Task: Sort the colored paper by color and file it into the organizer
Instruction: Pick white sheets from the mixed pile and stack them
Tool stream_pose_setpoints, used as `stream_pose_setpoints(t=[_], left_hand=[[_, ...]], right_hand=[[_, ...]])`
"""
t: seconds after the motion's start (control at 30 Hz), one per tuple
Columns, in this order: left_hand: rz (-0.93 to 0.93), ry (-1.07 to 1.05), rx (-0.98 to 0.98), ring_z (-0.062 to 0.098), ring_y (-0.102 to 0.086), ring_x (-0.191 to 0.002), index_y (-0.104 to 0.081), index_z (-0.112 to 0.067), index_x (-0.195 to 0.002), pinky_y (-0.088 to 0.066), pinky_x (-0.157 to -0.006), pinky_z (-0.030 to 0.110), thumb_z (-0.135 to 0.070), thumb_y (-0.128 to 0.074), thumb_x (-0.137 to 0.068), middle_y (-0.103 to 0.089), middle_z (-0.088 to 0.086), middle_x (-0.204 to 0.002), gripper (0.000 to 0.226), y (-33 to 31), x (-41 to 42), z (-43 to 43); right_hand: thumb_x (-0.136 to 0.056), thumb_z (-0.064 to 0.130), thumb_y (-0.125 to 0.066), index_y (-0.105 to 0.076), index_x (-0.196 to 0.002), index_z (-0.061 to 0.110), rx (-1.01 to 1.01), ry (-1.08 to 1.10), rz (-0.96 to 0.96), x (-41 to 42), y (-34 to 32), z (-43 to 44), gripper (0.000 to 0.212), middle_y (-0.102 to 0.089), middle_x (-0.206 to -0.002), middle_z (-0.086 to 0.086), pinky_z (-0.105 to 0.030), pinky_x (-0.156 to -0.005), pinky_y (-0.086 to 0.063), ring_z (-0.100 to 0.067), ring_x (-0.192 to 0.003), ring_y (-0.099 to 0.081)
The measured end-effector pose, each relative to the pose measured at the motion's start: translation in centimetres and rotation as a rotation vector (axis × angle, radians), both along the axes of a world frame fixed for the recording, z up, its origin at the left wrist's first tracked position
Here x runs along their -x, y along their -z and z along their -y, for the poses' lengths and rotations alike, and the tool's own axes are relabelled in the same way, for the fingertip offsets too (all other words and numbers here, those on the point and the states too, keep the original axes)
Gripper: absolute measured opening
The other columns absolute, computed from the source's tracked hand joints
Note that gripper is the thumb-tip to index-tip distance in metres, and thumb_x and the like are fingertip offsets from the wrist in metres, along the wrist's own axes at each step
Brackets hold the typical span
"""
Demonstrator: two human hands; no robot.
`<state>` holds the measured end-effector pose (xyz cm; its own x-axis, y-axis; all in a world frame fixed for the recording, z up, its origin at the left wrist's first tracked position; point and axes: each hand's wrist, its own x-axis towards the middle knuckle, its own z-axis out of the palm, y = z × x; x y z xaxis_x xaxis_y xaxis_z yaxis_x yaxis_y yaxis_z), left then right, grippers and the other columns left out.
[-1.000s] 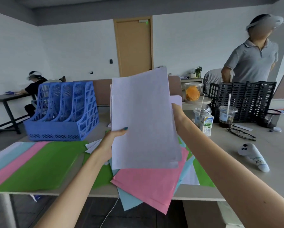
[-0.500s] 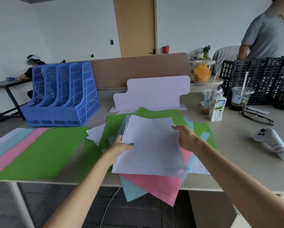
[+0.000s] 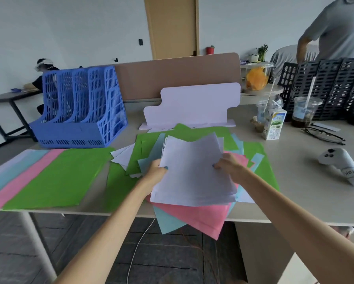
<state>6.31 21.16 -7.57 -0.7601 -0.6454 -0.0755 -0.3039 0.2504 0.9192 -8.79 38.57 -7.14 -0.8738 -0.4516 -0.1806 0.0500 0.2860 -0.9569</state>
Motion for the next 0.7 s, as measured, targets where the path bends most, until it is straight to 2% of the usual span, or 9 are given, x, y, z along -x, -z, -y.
stream_pose_setpoints(t=[0.07, 0.17, 0.27, 0.37, 0.43, 0.5, 0.57, 0.63, 0.7], left_hand=[[-0.042, -0.047, 0.018, 0.023, -0.059, -0.096, -0.058, -0.010, -0.116, -0.047, -0.079, 0.030, -0.001, -0.047, -0.093, -0.064, 0.006, -0.109, 0.027, -0.1, -0.2, 0.1], [-0.125, -0.119, 0.041, 0.026, -0.060, -0.103, -0.055, -0.009, -0.119, -0.049, -0.091, 0.041, -0.005, -0.053, -0.092, -0.063, 0.008, -0.114, 0.027, -1.2, -0.2, 0.4], [-0.256, -0.147, 0.019, 0.024, -0.058, -0.097, -0.049, -0.009, -0.113, -0.048, -0.083, 0.036, -0.006, -0.054, -0.092, -0.059, 0.009, -0.111, 0.023, -3.5, -0.1, 0.1], [-0.427, -0.127, 0.021, 0.015, -0.058, -0.096, -0.045, -0.015, -0.112, -0.047, -0.079, 0.027, -0.005, -0.056, -0.090, -0.058, 0.001, -0.110, 0.026, -6.3, -0.2, -0.4], [-0.506, -0.100, 0.048, 0.003, -0.056, -0.098, -0.041, -0.022, -0.114, -0.045, -0.079, 0.018, -0.007, -0.057, -0.090, -0.056, -0.009, -0.111, 0.033, -7.4, -0.5, -1.1], [-0.526, -0.060, 0.050, -0.009, -0.052, -0.096, -0.035, -0.023, -0.121, -0.041, -0.075, 0.008, -0.007, -0.053, -0.094, -0.053, -0.016, -0.112, 0.036, -7.5, -0.9, -2.1], [-0.512, -0.044, 0.033, 0.000, -0.054, -0.101, -0.037, -0.016, -0.125, -0.042, -0.080, 0.014, -0.010, -0.050, -0.096, -0.054, -0.008, -0.117, 0.032, -6.9, -1.1, -2.9], [-0.505, -0.052, 0.039, 0.012, -0.054, -0.107, -0.039, -0.011, -0.125, -0.042, -0.086, 0.025, -0.013, -0.051, -0.096, -0.055, 0.001, -0.123, 0.032, -6.5, -1.4, -3.4], [-0.564, -0.064, 0.044, 0.013, -0.056, -0.104, -0.040, -0.009, -0.122, -0.044, -0.089, 0.027, -0.009, -0.053, -0.094, -0.056, 0.005, -0.122, 0.031, -6.8, -1.4, -3.4]], right_hand=[[-0.079, -0.013, -0.049, -0.060, -0.090, 0.008, 0.080, -0.013, -0.038, -0.1, 0.0, 0.0, 0.025, -0.056, -0.071, -0.006, -0.018, -0.051, -0.042, -0.021, -0.075, -0.053], [-0.078, -0.011, -0.052, -0.062, -0.079, 0.016, 0.241, 0.033, -0.051, -0.4, -1.1, -0.2, 0.029, -0.061, -0.074, -0.005, -0.028, -0.065, -0.048, -0.021, -0.072, -0.057], [-0.079, -0.007, -0.060, -0.067, -0.076, 0.015, 0.449, 0.032, -0.081, -1.3, -4.0, -0.4, 0.023, -0.062, -0.070, -0.003, -0.025, -0.061, -0.050, -0.017, -0.062, -0.057], [-0.080, 0.000, -0.067, -0.067, -0.080, 0.010, 0.619, -0.033, -0.104, -1.7, -6.9, -0.7, 0.010, -0.063, -0.074, -0.006, -0.029, -0.065, -0.050, -0.018, -0.065, -0.057], [-0.078, 0.005, -0.072, -0.068, -0.079, 0.011, 0.646, -0.052, -0.095, -1.8, -7.9, -0.9, 0.008, -0.068, -0.074, -0.003, -0.031, -0.066, -0.054, -0.019, -0.064, -0.062], [-0.073, 0.007, -0.077, -0.070, -0.086, 0.010, 0.638, -0.065, -0.058, -2.0, -7.8, -1.2, 0.015, -0.072, -0.078, -0.003, -0.032, -0.065, -0.056, -0.018, -0.066, -0.066], [-0.068, 0.008, -0.081, -0.071, -0.094, 0.008, 0.597, -0.078, -0.046, -2.3, -7.3, -1.5, 0.027, -0.073, -0.085, -0.005, -0.031, -0.067, -0.055, -0.019, -0.072, -0.068], [-0.071, 0.007, -0.079, -0.071, -0.094, 0.010, 0.564, -0.089, -0.069, -2.6, -7.0, -1.7, 0.024, -0.072, -0.087, -0.005, -0.030, -0.070, -0.054, -0.018, -0.075, -0.068], [-0.069, 0.008, -0.079, -0.071, -0.094, 0.010, 0.572, -0.101, -0.080, -2.6, -7.1, -2.0, 0.026, -0.072, -0.089, -0.006, -0.030, -0.070, -0.054, -0.019, -0.076, -0.068]])
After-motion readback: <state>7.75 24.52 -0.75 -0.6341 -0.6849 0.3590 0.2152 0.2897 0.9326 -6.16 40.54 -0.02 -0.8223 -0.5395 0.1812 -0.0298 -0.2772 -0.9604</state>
